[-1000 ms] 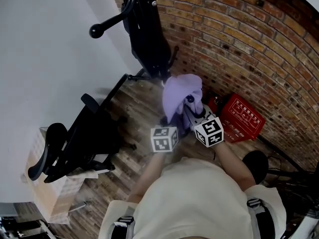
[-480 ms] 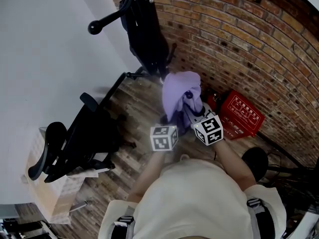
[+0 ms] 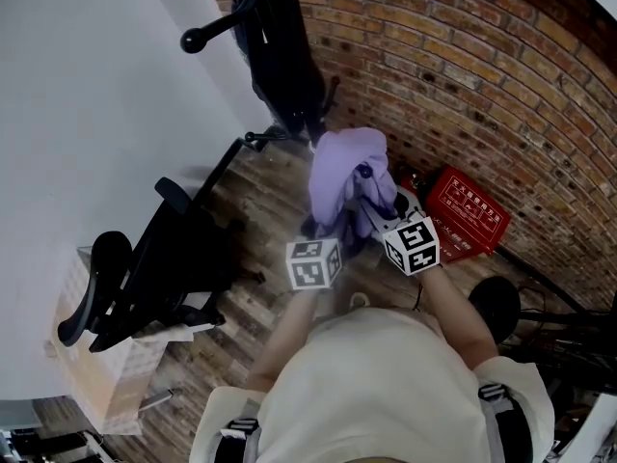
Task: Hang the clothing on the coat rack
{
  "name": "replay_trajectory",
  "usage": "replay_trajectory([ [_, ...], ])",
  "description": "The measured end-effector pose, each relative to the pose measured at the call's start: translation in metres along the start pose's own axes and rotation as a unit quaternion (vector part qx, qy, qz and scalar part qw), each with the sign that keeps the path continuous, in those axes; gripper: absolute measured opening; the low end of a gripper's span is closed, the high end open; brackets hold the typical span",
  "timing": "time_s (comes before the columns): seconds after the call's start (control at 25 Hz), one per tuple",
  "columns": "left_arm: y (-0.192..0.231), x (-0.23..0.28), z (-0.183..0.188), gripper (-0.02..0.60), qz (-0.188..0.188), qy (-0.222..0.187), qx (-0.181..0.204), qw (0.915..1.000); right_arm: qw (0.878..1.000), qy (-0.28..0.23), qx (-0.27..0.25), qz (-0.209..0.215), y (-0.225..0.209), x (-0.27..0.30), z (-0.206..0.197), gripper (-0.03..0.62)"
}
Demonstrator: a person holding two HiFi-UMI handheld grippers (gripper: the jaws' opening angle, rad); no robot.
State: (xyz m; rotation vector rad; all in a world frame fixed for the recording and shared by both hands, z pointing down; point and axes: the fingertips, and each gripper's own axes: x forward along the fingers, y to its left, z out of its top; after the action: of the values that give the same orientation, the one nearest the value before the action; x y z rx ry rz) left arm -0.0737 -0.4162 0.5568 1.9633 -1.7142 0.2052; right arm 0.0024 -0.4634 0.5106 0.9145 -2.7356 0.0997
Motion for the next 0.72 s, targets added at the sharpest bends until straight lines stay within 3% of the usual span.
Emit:
replay_trajectory([
  [0.4,-0.004,-0.043,0.006,0.245,-0.014,-0.024,-0.005,0.9996,0.998,0.005,0.011,-0.057,0.004,-0.043,-0.003,0.183],
  [0.72,-0.007,-0.090,0.002,0.244,-0.032,-0.038,-0.001,0.9987,0.996,-0.008,0.021,-0.084,0.040,-0.080,0.003,0.183],
])
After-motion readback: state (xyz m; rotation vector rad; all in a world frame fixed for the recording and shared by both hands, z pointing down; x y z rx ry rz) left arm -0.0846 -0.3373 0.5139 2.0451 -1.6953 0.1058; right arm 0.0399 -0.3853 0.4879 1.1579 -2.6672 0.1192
